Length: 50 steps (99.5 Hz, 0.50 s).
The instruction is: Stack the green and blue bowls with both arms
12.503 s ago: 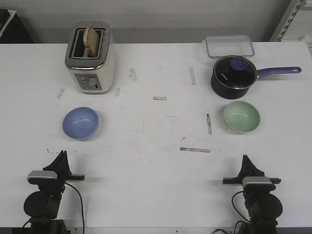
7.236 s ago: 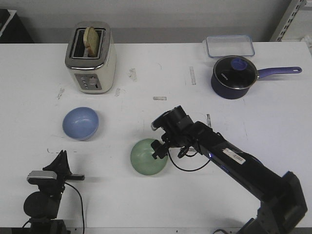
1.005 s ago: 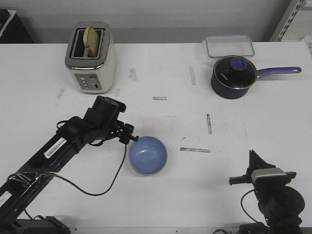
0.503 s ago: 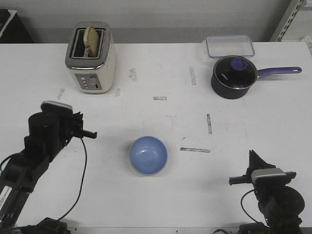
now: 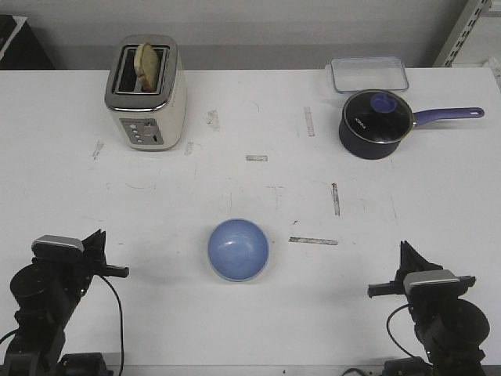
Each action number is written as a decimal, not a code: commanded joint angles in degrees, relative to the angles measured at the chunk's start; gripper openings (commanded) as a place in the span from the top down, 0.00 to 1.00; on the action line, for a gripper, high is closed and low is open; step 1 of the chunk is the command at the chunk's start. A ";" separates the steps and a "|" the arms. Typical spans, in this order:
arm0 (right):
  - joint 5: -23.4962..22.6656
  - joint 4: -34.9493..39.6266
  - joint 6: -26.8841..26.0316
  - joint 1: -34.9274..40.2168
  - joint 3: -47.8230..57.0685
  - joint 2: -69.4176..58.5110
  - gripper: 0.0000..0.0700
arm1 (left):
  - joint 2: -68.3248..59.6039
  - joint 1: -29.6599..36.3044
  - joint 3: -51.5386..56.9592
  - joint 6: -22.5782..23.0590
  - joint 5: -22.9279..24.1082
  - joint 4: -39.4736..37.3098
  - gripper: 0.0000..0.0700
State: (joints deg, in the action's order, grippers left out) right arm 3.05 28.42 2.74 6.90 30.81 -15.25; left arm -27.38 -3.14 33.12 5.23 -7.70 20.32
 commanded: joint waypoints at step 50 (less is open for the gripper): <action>0.00 -2.60 -0.35 0.04 0.26 -0.22 1.00 | 3.45 -1.51 0.00 -1.25 2.32 -2.45 1.00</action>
State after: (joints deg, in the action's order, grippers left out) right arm 3.05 26.52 2.74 6.90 30.81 -15.25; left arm -24.58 -4.62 32.49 4.49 -5.65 18.46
